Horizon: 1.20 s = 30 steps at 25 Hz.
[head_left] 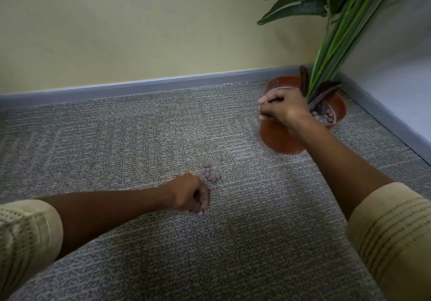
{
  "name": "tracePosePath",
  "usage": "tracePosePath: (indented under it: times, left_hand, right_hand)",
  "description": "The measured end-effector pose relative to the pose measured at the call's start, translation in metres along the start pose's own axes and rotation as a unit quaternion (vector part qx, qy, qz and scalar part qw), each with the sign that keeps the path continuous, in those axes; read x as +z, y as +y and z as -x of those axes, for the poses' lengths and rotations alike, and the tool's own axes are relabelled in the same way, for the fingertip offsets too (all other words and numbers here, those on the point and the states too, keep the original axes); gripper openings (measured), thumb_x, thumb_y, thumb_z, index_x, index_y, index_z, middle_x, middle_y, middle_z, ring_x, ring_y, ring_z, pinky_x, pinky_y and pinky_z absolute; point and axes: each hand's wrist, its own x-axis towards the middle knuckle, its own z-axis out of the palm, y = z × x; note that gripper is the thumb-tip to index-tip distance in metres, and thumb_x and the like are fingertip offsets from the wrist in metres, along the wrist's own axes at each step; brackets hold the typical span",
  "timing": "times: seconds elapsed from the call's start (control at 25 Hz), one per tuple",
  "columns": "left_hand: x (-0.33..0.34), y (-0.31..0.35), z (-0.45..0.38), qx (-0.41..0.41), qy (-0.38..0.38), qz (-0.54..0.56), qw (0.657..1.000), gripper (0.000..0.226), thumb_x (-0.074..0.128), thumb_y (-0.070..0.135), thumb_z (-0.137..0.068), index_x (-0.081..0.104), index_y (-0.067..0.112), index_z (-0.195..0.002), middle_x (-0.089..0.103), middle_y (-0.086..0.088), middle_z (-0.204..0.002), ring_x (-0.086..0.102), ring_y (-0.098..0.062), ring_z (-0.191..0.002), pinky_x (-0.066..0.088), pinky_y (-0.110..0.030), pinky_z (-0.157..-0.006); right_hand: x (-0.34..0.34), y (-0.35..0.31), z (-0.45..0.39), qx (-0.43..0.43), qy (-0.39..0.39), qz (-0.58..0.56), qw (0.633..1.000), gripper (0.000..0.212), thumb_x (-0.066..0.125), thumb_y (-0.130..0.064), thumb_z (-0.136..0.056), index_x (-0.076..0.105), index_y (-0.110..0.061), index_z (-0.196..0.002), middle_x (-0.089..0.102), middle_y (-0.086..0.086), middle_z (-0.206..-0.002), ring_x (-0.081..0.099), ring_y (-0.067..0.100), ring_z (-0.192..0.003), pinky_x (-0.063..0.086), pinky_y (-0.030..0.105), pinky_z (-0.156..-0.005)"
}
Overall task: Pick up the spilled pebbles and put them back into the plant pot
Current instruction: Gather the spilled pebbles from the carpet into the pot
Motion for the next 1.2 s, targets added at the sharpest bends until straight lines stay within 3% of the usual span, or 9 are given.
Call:
tracePosePath:
  times: [0.2, 0.36, 0.48, 0.6, 0.68, 0.8, 0.92, 1.04, 1.2]
  left_hand:
    - [-0.003, 0.003, 0.002, -0.028, 0.013, 0.020, 0.999, 0.010, 0.067, 0.010, -0.077, 0.068, 0.020, -0.079, 0.069, 0.005, -0.068, 0.061, -0.003, -0.046, 0.052, -0.020, -0.058]
    - [-0.009, -0.002, 0.004, -0.078, 0.051, 0.051, 0.994, 0.010, 0.064, 0.006, -0.079, 0.063, 0.016, -0.080, 0.071, 0.000, -0.074, 0.059, 0.001, -0.040, 0.057, -0.031, -0.065]
    - [-0.021, -0.006, 0.007, -0.103, 0.068, 0.065, 0.990, 0.012, 0.064, 0.005, -0.081, 0.062, 0.017, -0.080, 0.068, 0.005, -0.066, 0.060, 0.002, -0.040, 0.056, -0.027, -0.069]
    - [-0.037, -0.012, 0.007, -0.120, 0.110, 0.067, 0.984, 0.009, 0.065, 0.008, -0.082, 0.066, 0.016, -0.083, 0.066, 0.011, -0.060, 0.060, 0.004, -0.039, 0.050, -0.008, -0.060]
    - [-0.048, -0.015, 0.004, -0.134, 0.150, 0.065, 0.977, 0.007, 0.065, 0.008, -0.082, 0.068, 0.014, -0.085, 0.062, 0.014, -0.049, 0.060, 0.002, -0.041, 0.045, -0.002, -0.051]
    - [-0.055, -0.017, -0.002, -0.138, 0.172, 0.072, 0.973, 0.005, 0.066, 0.009, -0.082, 0.068, 0.014, -0.083, 0.060, 0.013, -0.044, 0.058, 0.004, -0.039, 0.042, -0.001, -0.047]
    - [-0.052, -0.013, -0.010, -0.143, 0.165, 0.099, 0.971, 0.004, 0.065, 0.008, -0.083, 0.069, 0.007, -0.086, 0.063, 0.009, -0.048, 0.057, 0.004, -0.036, 0.045, -0.004, -0.045]
    - [-0.048, -0.015, -0.013, -0.149, 0.148, 0.129, 0.969, 0.008, 0.063, 0.005, -0.084, 0.068, 0.003, -0.089, 0.069, -0.003, -0.060, 0.060, 0.001, -0.038, 0.051, -0.011, -0.047]
    - [-0.054, -0.007, -0.012, -0.153, 0.180, 0.172, 0.956, 0.008, 0.062, 0.002, -0.084, 0.068, 0.007, -0.082, 0.066, 0.002, -0.049, 0.062, -0.004, -0.042, 0.050, -0.012, -0.047]
  right_hand:
    - [-0.009, 0.002, -0.006, -0.095, 0.092, 0.153, 0.979, 0.015, 0.069, -0.001, -0.076, 0.073, -0.011, -0.086, 0.067, 0.006, -0.078, 0.052, -0.017, -0.050, 0.035, -0.003, -0.053]
    - [-0.018, 0.009, -0.005, -0.076, 0.124, 0.228, 0.963, 0.012, 0.063, -0.007, -0.083, 0.074, -0.012, -0.085, 0.072, 0.009, -0.094, 0.064, 0.020, -0.090, 0.043, 0.014, -0.078]
    - [-0.016, 0.010, 0.004, -0.014, 0.133, 0.321, 0.938, 0.020, 0.056, -0.011, -0.087, 0.074, -0.013, -0.097, 0.069, 0.015, -0.106, 0.056, 0.034, -0.106, 0.045, 0.029, -0.091]
    - [0.003, 0.004, 0.019, -0.062, 0.172, 0.346, 0.920, 0.022, 0.057, -0.010, -0.088, 0.072, -0.016, -0.103, 0.065, 0.017, -0.112, 0.054, 0.032, -0.108, 0.044, 0.036, -0.097]
    - [0.030, 0.007, 0.036, -0.121, 0.117, 0.340, 0.925, 0.026, 0.055, -0.005, -0.089, 0.068, -0.018, -0.108, 0.060, 0.011, -0.122, 0.050, 0.025, -0.113, 0.041, 0.034, -0.102]
    - [0.077, 0.029, 0.067, -0.138, -0.113, 0.317, 0.931, 0.038, 0.052, -0.003, -0.090, 0.058, -0.023, -0.122, 0.050, 0.007, -0.137, 0.048, 0.021, -0.120, 0.038, 0.025, -0.100]
    - [0.105, 0.057, 0.086, -0.132, -0.278, 0.374, 0.875, 0.059, 0.045, -0.001, -0.091, 0.032, -0.027, -0.143, 0.018, 0.005, -0.158, 0.021, 0.031, -0.143, 0.025, 0.044, -0.115]
    - [0.113, 0.069, 0.099, -0.163, -0.298, 0.466, 0.817, 0.064, 0.040, 0.005, -0.090, 0.023, -0.021, -0.146, 0.005, 0.007, -0.160, 0.006, 0.035, -0.146, 0.022, 0.049, -0.114]
    - [0.111, 0.070, 0.109, -0.225, -0.236, 0.488, 0.810, 0.034, 0.046, -0.006, -0.092, 0.051, -0.007, -0.126, 0.045, 0.015, -0.135, 0.042, 0.029, -0.123, 0.045, 0.039, -0.094]
